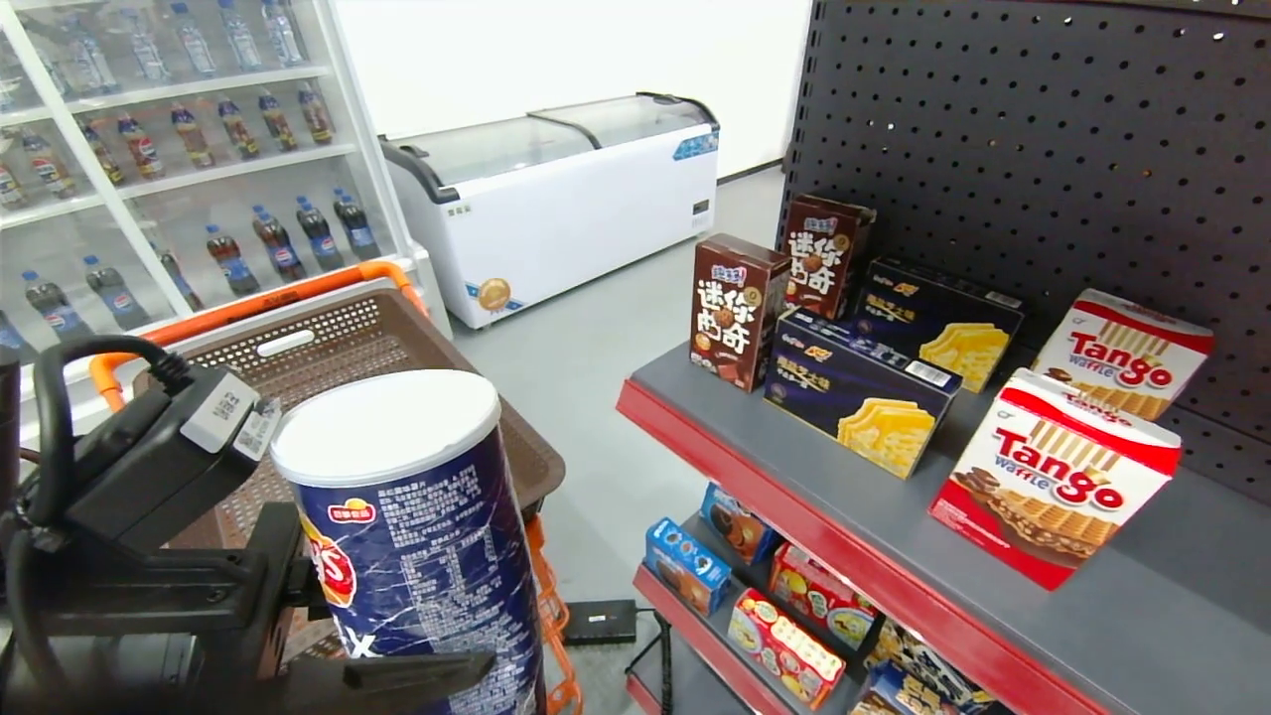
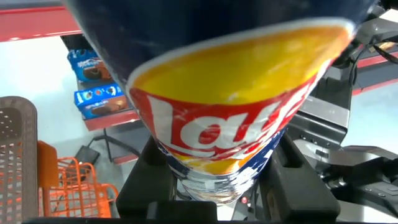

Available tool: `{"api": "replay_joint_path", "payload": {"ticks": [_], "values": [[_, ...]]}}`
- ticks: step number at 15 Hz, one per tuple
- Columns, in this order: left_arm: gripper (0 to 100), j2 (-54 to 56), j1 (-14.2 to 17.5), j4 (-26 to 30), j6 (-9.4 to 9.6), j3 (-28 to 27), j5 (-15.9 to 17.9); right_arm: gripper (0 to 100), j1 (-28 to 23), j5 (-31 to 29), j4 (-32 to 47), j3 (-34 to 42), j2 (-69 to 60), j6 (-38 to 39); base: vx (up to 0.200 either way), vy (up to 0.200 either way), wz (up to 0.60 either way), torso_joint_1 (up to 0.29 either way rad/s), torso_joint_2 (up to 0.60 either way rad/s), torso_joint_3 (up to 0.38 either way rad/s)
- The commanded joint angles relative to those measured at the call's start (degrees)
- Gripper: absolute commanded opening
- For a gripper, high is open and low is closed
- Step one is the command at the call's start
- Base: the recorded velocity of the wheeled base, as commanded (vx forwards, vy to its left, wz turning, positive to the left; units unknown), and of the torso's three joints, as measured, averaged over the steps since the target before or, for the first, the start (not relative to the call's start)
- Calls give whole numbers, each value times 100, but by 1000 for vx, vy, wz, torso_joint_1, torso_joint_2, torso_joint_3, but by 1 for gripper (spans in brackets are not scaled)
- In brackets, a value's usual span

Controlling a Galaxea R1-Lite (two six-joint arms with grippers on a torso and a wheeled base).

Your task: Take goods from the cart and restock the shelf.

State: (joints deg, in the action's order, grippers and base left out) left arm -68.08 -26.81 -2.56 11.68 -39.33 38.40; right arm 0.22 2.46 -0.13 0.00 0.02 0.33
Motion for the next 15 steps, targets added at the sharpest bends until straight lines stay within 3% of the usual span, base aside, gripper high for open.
{"api": "replay_joint_path", "payload": {"ticks": [1,15], "values": [[0,-12,0,-8,1,22,1,100,-4,0,-4,0,-2,2,0,0,-600,-17,-7,7],[0,-12,-105,-25,-8,-84,1,100,-4,0,-4,0,-2,2,0,0,-600,3,2,1]]}}
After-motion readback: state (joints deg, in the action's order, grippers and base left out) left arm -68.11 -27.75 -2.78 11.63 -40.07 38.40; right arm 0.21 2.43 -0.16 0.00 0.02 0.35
